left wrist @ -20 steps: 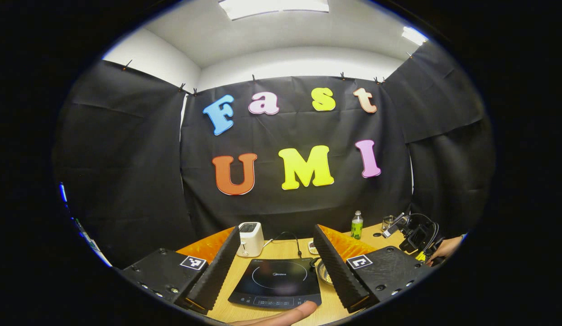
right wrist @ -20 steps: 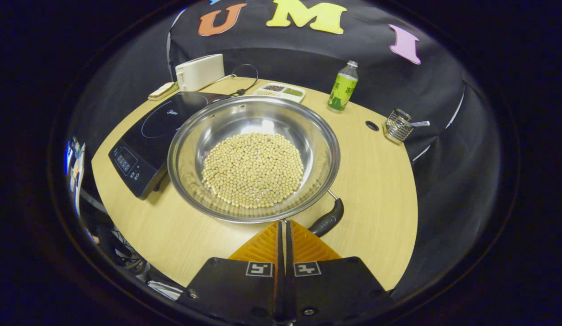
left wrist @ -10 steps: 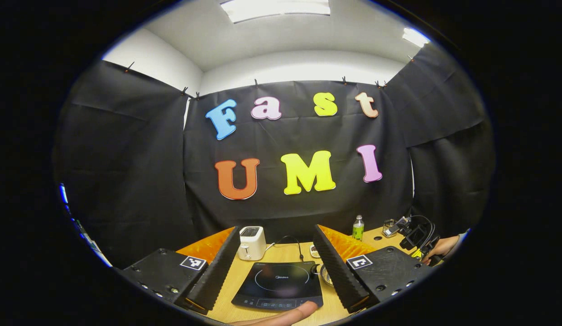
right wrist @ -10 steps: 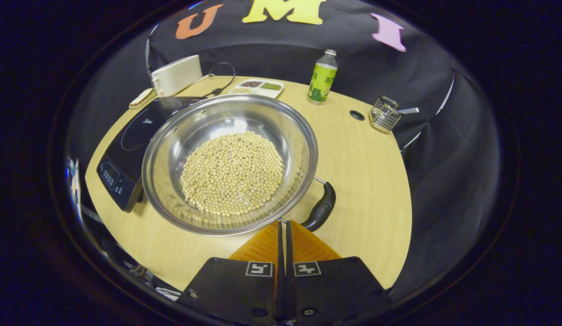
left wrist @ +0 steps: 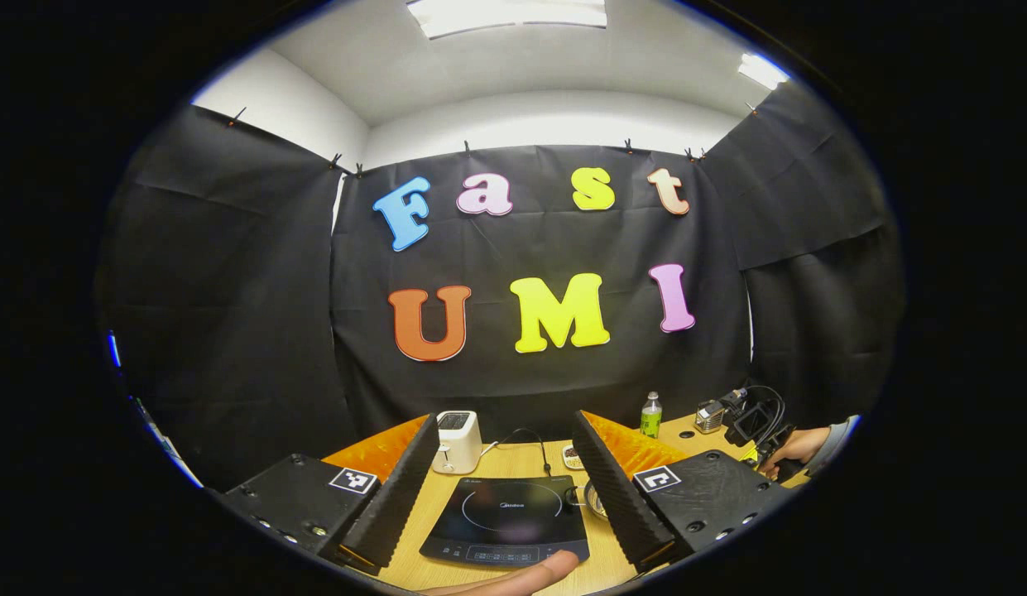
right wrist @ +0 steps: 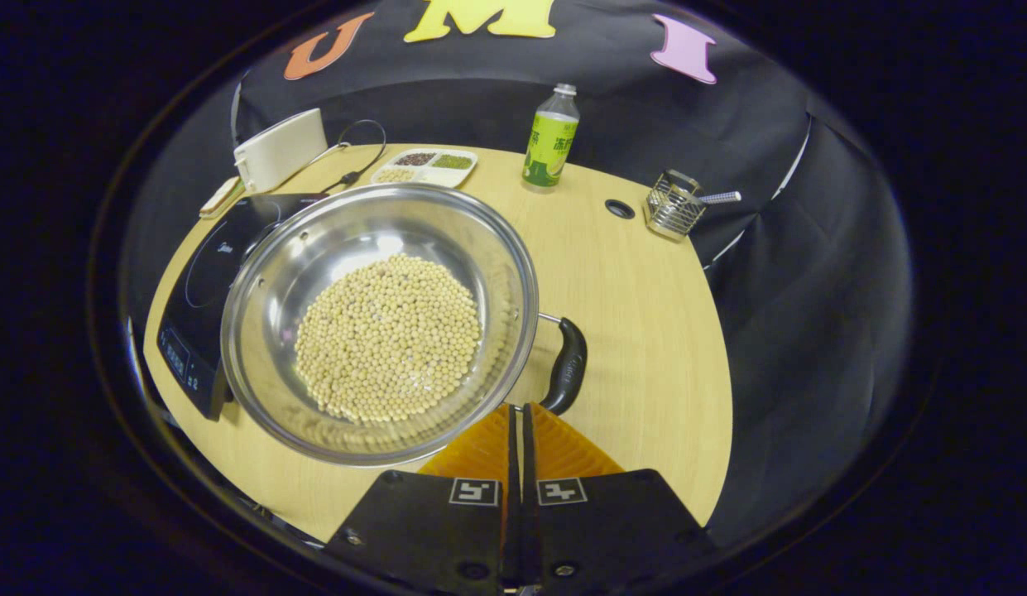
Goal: First push the handle of the pot to place it horizontally, then grasp the pot with both hands and set it on the induction cooktop.
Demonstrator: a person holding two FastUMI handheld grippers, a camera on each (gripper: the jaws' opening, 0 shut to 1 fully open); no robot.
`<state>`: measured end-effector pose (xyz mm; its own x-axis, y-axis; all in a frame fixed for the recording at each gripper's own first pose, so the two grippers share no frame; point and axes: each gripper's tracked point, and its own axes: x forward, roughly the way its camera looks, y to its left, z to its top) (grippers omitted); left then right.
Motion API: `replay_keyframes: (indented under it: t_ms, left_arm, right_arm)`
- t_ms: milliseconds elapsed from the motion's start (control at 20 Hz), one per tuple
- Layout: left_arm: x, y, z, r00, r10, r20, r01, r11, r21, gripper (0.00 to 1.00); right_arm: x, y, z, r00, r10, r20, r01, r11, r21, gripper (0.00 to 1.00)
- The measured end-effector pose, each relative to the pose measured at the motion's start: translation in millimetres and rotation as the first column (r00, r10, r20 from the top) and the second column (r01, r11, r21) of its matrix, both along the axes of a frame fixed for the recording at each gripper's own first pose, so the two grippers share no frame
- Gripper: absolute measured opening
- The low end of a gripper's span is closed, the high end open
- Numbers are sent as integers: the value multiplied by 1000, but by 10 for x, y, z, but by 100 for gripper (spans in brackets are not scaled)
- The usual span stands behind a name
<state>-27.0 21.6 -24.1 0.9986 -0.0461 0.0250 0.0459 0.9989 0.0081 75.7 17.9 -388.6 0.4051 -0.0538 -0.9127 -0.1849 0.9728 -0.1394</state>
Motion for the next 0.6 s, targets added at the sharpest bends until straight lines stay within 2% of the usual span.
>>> replay_keyframes:
  t_ms: [150, 500, 600]
  left_arm:
    - [31, -7, -56, 1000, -2, -13, 2, 1000, -4, 97]
    - [125, -121, -254, 998, -18, -52, 18, 1000, 2, 97]
    - [142, -149, -288, 998, -22, -60, 23, 1000, 5, 96]
  right_arm:
    - [51, -15, 4, 1000, -20, 1, 20, 1000, 7, 0]
    - [206, -48, -18, 999, -23, 31, 23, 1000, -3, 0]
    - [257, -52, -24, 999, -29, 41, 29, 1000, 5, 4]
